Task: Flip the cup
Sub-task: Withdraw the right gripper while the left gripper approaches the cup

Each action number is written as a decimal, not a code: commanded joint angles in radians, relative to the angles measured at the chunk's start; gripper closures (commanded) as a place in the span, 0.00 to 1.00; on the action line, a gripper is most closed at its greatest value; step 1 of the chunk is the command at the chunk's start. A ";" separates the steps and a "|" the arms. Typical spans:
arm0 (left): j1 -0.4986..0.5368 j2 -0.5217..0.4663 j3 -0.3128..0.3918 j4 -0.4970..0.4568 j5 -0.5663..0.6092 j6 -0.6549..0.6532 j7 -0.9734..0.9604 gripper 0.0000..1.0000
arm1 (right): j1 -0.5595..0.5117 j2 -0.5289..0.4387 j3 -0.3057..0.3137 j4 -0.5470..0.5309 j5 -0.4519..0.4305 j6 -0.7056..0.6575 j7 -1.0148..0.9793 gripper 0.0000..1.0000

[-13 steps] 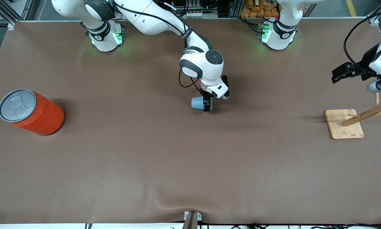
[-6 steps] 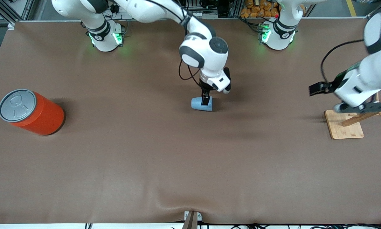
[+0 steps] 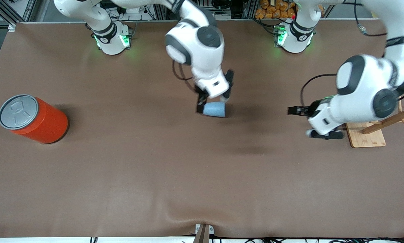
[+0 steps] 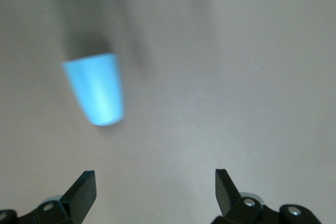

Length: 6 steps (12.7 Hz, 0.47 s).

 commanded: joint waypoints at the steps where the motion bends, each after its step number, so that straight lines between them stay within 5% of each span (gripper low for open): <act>1: 0.002 0.054 -0.016 0.005 -0.120 0.018 0.009 0.00 | -0.229 -0.019 0.058 -0.010 0.088 -0.047 -0.008 0.00; 6: -0.007 0.058 -0.046 -0.162 -0.381 0.220 0.057 0.00 | -0.568 -0.065 0.225 0.004 0.085 -0.121 0.039 0.00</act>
